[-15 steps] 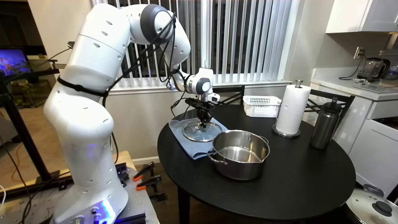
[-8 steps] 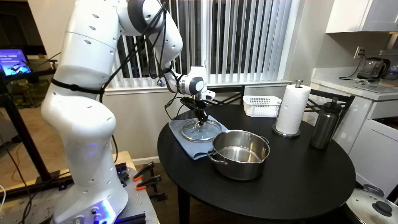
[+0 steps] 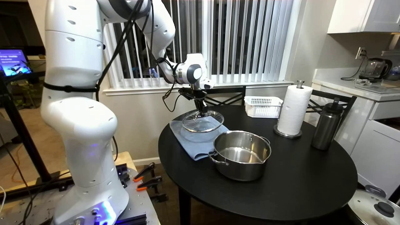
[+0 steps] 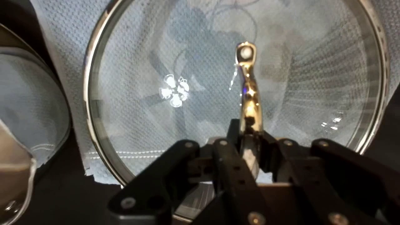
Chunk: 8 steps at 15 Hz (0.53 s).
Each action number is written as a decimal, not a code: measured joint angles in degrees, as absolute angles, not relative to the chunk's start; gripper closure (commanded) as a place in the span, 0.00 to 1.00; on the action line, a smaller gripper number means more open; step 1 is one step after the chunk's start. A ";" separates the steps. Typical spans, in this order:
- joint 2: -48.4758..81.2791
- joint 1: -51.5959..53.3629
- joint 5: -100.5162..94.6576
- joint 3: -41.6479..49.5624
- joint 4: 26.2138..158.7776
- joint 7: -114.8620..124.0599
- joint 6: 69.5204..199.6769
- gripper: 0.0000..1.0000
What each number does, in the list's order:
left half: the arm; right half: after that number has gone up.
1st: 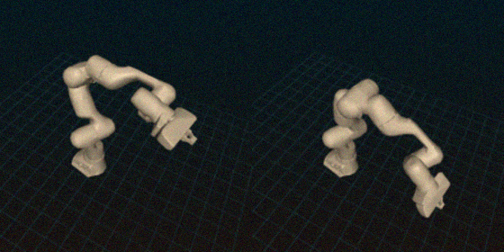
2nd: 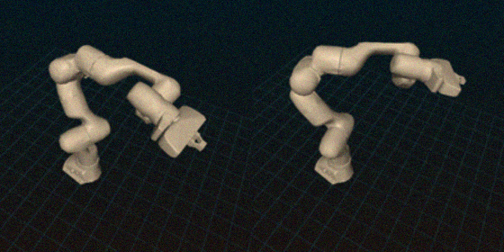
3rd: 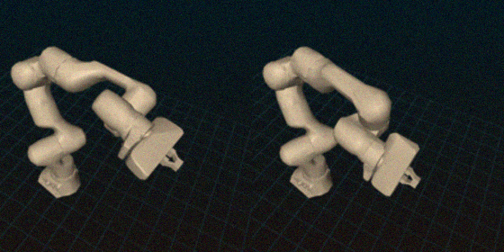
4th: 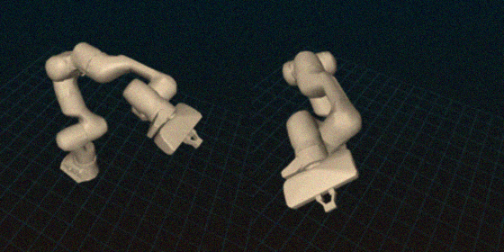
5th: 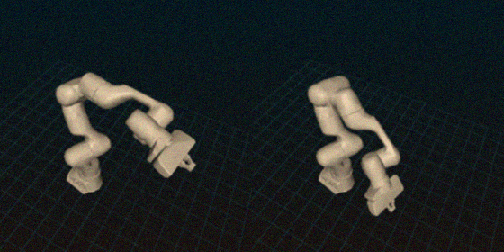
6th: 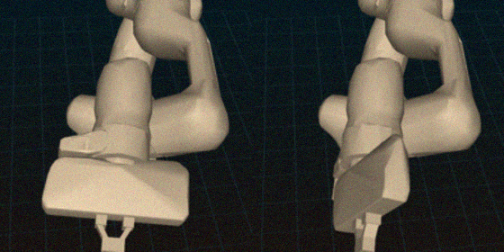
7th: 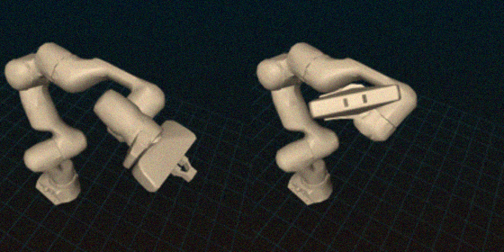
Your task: Lift the clear lid from the towel and put it on top of the pot
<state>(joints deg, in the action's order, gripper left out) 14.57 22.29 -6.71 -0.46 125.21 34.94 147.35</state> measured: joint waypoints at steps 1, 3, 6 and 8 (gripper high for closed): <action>12.83 21.78 -6.71 -0.57 125.38 34.93 145.87 0.98; 9.23 20.14 -6.65 -0.87 125.42 34.93 142.05 0.98; 5.16 16.47 -6.09 -0.97 125.41 34.93 136.43 0.98; 3.64 13.26 -5.22 -0.78 125.40 34.93 134.08 0.98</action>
